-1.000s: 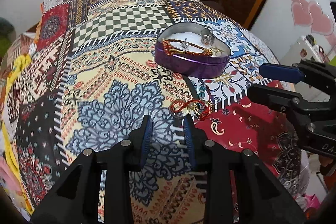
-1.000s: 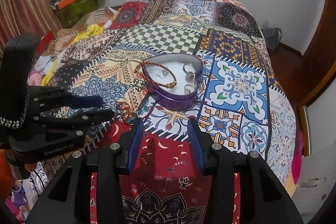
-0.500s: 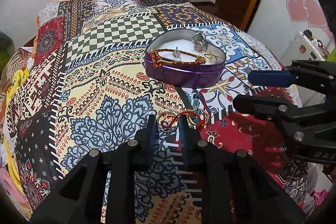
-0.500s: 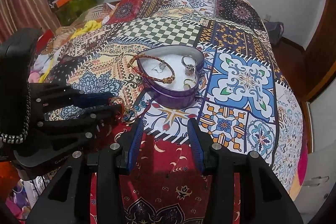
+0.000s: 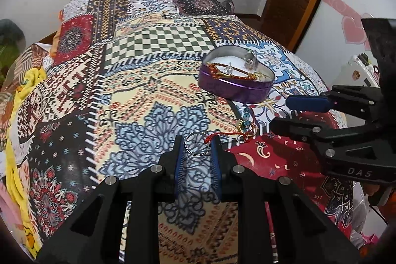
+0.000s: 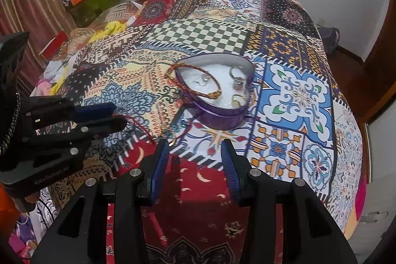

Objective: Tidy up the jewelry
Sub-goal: 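Carry the silver ring toward the tin with left gripper while right gripper grasps the red string bracelet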

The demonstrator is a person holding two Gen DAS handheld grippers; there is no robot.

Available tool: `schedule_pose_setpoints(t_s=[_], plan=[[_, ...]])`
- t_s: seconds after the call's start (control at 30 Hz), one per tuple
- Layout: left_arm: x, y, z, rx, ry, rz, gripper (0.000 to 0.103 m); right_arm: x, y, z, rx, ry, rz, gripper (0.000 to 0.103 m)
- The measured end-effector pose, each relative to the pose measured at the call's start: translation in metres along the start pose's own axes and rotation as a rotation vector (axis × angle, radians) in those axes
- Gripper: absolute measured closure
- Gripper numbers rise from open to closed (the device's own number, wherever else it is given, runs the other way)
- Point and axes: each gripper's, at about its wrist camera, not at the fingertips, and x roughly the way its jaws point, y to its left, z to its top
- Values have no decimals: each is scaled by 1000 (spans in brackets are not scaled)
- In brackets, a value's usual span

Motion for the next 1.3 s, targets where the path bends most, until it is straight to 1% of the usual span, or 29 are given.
schedule_pose_setpoints(t_s=[0.13,0.27,0.5,0.8,0.87,0.93,1.07,1.1,1.13,1.3], plan=[[-5,5,-2,-17,-18,-10,83,6,2,5,9,12,13,64],[-4,5,-5,-14,-16,-28,83,15,1,11,44,29,29,64],[6,7,-13,-16,11,-51,83,28,12,16,-2,43,-13,64],[13,7,-18,-13,16,-77,83,39,18,19,-28,51,-8,64],[13,8,-18,-18,16,-79,83,41,19,19,-36,50,4,66],[14,8,-18,-23,16,-79,83,42,20,19,-41,54,27,76],[13,10,-17,-28,17,-70,83,42,22,18,-52,51,37,80],[13,11,-17,-31,16,-66,83,41,22,18,-54,51,39,84],[11,11,-17,-34,15,-63,83,42,22,17,-57,61,34,96],[5,12,-15,-42,5,-50,83,37,21,15,-52,42,26,96]])
